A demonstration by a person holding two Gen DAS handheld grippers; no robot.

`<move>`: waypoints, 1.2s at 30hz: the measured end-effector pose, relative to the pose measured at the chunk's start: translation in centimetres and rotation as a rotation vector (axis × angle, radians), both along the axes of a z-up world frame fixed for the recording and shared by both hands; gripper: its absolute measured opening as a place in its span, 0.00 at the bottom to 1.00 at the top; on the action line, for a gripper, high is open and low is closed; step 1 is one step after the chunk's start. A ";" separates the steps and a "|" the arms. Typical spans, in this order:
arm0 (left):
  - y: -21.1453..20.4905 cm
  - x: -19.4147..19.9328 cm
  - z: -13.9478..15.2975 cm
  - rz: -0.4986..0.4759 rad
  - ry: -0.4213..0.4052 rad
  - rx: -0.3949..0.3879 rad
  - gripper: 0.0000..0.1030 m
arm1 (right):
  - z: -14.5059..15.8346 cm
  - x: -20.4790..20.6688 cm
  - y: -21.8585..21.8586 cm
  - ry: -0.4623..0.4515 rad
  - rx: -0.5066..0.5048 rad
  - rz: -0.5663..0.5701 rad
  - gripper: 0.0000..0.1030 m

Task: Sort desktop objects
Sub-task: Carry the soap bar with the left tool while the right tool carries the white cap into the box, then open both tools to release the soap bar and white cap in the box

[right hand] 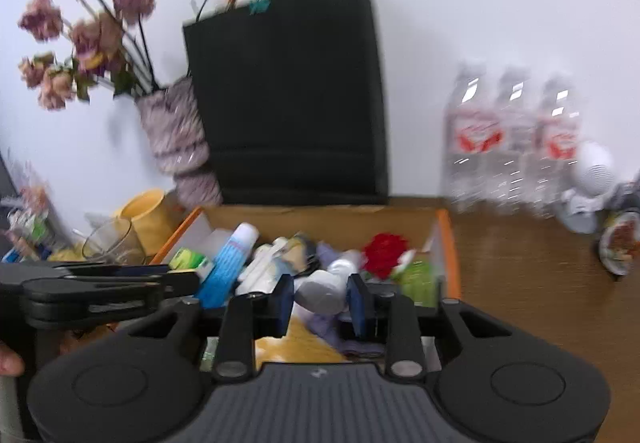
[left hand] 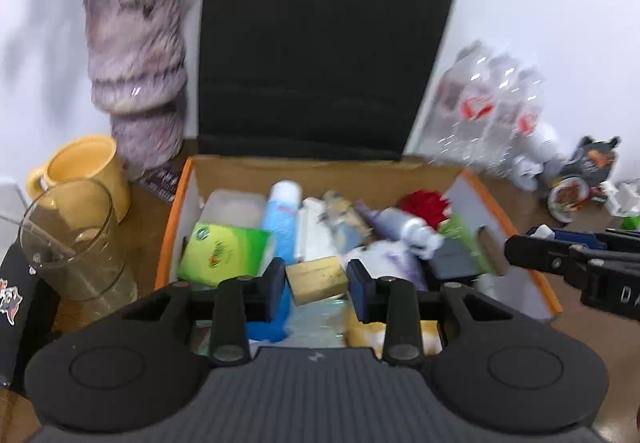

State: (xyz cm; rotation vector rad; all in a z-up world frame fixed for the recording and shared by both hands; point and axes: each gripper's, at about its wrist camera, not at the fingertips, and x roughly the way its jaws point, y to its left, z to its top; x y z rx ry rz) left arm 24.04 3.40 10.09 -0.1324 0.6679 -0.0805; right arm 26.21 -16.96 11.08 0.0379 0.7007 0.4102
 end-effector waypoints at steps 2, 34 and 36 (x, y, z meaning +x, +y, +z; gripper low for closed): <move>0.7 1.3 -0.1 0.004 0.026 -0.002 0.34 | -0.7 1.2 1.4 0.058 0.014 0.035 0.27; -0.6 4.7 1.1 -0.030 0.195 0.088 0.81 | -2.6 2.4 0.9 0.247 -0.151 -0.092 0.70; -0.1 4.7 1.1 -0.002 0.219 0.092 0.93 | -2.6 2.3 1.2 0.261 -0.169 -0.091 0.77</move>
